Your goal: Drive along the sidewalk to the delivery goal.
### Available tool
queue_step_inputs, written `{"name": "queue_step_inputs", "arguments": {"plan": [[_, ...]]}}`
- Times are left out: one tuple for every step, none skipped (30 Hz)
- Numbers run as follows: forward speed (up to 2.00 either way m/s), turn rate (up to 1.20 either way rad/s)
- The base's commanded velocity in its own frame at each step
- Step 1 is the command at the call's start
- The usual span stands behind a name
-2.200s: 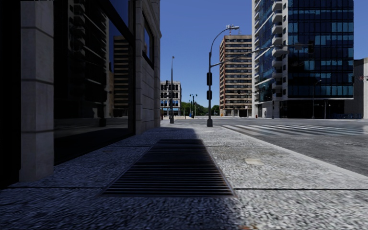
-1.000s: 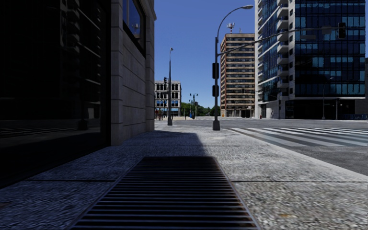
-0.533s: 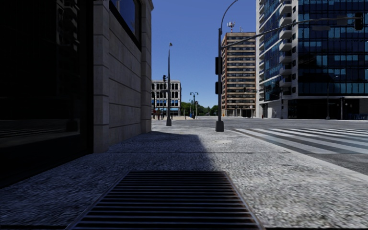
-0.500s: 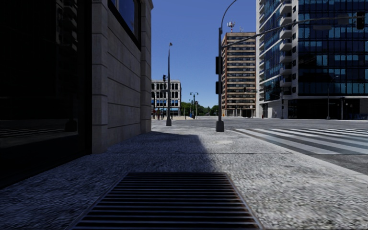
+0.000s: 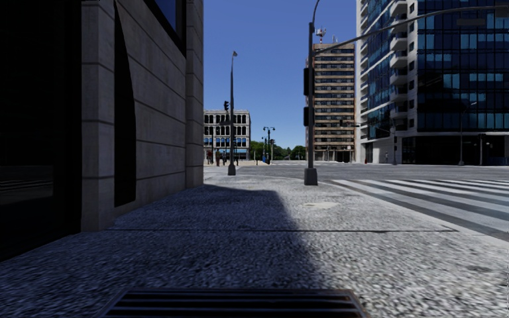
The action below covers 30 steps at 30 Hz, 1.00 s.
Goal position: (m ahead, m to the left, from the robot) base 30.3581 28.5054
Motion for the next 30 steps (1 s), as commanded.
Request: {"name": "queue_step_inputs", "arguments": {"plan": [[2.0, 0.0], [2.0, 0.0], [2.0, 0.0], [2.0, 0.0], [2.0, 0.0], [2.0, 0.0], [2.0, 0.0], [2.0, 0.0], [2.0, 0.0], [2.0, 0.0], [2.0, 0.0], [2.0, 0.0], [2.0, 0.0], [2.0, 0.0], [2.0, 0.0], [2.0, 0.0], [2.0, 0.0], [2.0, 0.0], [2.0, 0.0], [2.0, 0.0], [2.0, 0.0], [2.0, 0.0], [2.0, 0.0], [2.0, 0.0], [2.0, 0.0], [2.0, 0.0], [2.0, 0.0], [2.0, 0.0], [2.0, 0.0], [2.0, 0.0]]}}
